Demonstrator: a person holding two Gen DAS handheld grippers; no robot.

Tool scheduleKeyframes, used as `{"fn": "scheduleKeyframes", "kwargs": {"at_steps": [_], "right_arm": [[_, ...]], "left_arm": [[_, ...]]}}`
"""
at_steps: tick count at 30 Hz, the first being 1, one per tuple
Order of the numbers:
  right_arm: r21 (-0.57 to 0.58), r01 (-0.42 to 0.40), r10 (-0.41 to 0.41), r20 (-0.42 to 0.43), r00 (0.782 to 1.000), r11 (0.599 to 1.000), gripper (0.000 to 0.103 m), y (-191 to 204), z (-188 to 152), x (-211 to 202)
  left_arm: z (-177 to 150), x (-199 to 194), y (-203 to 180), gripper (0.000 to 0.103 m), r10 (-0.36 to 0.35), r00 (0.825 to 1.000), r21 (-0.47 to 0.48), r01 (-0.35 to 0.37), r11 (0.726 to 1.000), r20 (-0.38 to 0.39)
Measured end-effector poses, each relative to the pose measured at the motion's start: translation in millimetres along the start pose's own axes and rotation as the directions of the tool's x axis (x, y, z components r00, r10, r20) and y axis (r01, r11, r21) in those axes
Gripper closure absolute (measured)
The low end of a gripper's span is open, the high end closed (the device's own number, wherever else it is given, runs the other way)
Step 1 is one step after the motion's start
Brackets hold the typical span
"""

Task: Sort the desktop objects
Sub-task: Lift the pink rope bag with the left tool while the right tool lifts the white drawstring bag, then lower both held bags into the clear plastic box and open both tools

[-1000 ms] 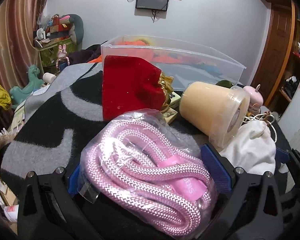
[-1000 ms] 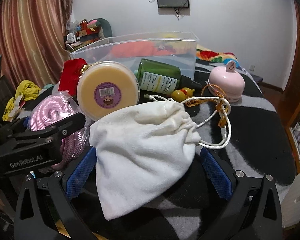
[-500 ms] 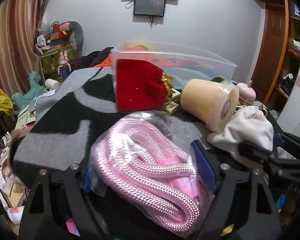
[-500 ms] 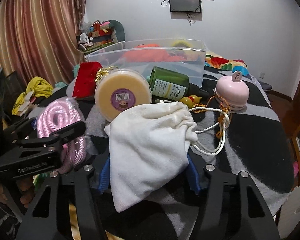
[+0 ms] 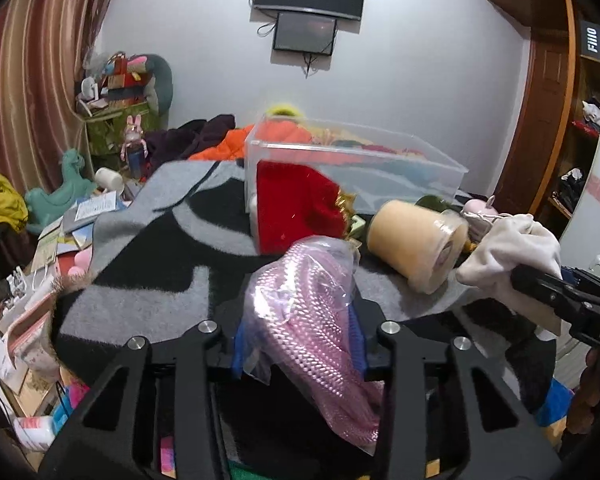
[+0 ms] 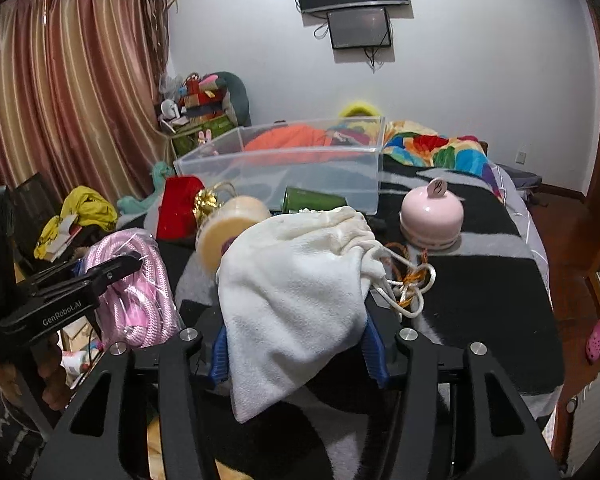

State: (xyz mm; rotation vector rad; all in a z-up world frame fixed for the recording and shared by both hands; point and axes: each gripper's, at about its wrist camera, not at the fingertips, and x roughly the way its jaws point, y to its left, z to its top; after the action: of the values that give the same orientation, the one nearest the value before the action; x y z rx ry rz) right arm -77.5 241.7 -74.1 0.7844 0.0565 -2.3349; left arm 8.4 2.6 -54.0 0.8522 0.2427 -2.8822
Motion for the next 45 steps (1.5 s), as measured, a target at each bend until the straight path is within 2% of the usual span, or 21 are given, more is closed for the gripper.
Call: {"fn": "scheduleKeyframes", "kwargs": {"at_steps": [7, 11, 16, 25, 28, 34, 39, 45], "right_arm": [[0.022, -0.014, 0.013, 0.044, 0.999, 1.0, 0.054, -3, 12, -9], [0.036, -0.033, 0.03, 0.071, 0.997, 0.999, 0.054, -6, 22, -12], [0.035, -0.037, 0.033, 0.113, 0.993, 0.999, 0.054, -7, 39, -15], [0.023, -0.055, 0.051, 0.134, 0.99, 0.998, 0.054, -10, 61, -10], [0.021, -0.059, 0.056, 0.138, 0.989, 0.998, 0.054, -12, 71, -8], [0.014, -0.063, 0.06, 0.152, 0.987, 0.998, 0.054, -15, 92, -2], [0.018, -0.039, 0.036, 0.154, 0.987, 0.999, 0.054, -17, 106, 7], [0.029, -0.024, 0.02, 0.136, 0.991, 0.999, 0.054, -20, 121, 29]], "left_arm": [[13, -9, 7, 0.069, -0.006, 1.0, -0.008, 0.007, 1.0, 0.023], [24, -13, 15, 0.07, -0.033, 0.999, -0.038, 0.034, 0.999, 0.025], [41, -25, 16, 0.071, 0.001, 0.997, -0.019, 0.001, 1.0, 0.072], [73, -34, 17, 0.071, 0.002, 0.99, -0.001, -0.001, 1.0, 0.14], [86, -36, 15, 0.071, -0.025, 0.986, 0.007, 0.025, 1.0, 0.163], [111, -23, 9, 0.071, -0.03, 0.982, 0.03, 0.025, 0.999, 0.188], [132, -5, 6, 0.071, -0.082, 0.98, 0.041, 0.076, 0.996, 0.182], [157, 14, -2, 0.071, -0.075, 0.977, 0.071, 0.062, 0.996, 0.202]]}}
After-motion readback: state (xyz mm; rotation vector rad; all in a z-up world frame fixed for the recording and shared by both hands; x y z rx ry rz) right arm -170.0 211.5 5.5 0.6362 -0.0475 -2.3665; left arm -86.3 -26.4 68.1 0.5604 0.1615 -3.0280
